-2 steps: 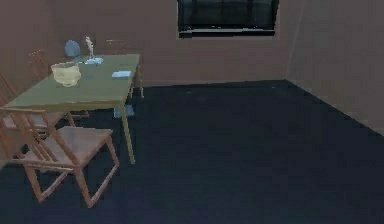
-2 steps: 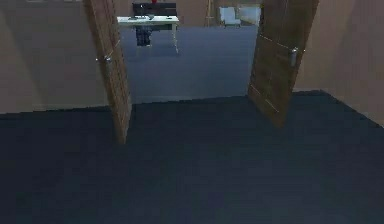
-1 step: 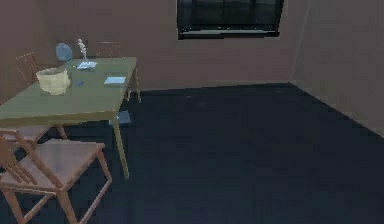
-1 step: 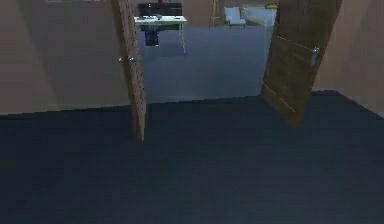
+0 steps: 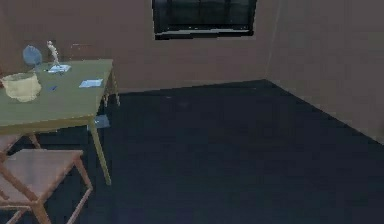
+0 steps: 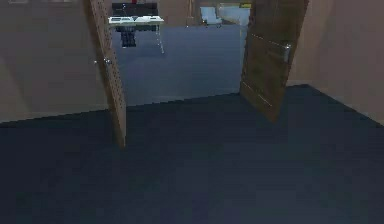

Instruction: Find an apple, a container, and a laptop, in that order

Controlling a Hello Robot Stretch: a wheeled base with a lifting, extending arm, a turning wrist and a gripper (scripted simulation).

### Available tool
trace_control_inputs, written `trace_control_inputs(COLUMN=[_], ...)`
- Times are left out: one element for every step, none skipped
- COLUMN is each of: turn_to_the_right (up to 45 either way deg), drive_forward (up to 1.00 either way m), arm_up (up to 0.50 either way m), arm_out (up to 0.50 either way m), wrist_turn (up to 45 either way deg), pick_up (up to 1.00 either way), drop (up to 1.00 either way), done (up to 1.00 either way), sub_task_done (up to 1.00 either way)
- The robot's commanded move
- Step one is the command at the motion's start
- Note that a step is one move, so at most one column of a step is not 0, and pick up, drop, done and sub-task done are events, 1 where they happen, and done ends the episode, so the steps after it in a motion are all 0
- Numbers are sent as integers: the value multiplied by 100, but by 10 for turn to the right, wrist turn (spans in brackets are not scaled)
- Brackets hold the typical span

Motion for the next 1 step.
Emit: trace_control_inputs(turn_to_the_right=[0], drive_forward=[100], arm_up=[0], arm_out=[0], wrist_turn=[0], pick_up=[0], drop=[0], done=[0], sub_task_done=[0])
